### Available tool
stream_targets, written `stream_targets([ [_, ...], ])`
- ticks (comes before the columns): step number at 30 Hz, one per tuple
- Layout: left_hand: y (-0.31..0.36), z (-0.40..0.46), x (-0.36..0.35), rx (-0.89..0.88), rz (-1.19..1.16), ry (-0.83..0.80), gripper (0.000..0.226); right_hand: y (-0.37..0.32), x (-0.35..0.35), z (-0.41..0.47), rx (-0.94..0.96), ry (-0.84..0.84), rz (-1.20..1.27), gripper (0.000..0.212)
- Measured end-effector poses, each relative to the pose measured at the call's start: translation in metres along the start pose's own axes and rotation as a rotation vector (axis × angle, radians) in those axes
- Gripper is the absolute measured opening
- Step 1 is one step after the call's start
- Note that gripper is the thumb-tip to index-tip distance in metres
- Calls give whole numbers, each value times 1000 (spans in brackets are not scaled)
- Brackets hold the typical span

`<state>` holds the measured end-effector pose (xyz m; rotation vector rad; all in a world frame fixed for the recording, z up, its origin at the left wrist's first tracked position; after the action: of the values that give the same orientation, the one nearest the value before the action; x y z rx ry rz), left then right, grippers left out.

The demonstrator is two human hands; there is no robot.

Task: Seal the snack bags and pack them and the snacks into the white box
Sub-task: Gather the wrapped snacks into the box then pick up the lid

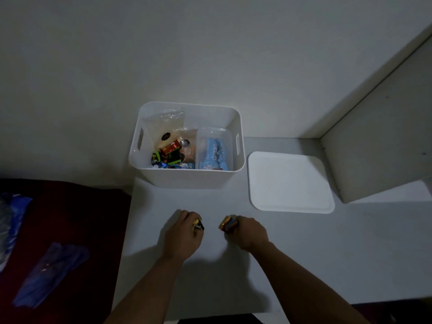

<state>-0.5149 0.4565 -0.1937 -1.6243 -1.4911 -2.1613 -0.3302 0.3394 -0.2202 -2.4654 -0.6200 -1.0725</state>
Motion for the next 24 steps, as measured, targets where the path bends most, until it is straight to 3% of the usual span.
stream_targets([
  [4,18,1,9,51,-192,60,28,-13,17,-19,91,66,138,42],
  [11,71,69,122,47,-370,455,28,-108,156,-64,377,322,629,23],
  [16,76,124,207,201,-324,582,24,-193,224,-58,371,173,810,11],
  [20,47,156,227,377,-282,464,32,-230,232,-34,272,181,649,19],
  [24,15,162,216,523,-400,337,56,-238,213,-24,223,-26,629,70],
])
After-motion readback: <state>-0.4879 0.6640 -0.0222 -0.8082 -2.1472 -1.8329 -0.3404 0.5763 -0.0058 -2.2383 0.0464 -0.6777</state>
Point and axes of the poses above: each hand's wrist, its own z-axis towards the middle knuckle, its own x-axis out of the back of the hand, y = z × x, the point moved 7 cm from there along z, towards the middle knuckle, and after that the axes turned 10 degrees about -x, right-handed, at the moved point
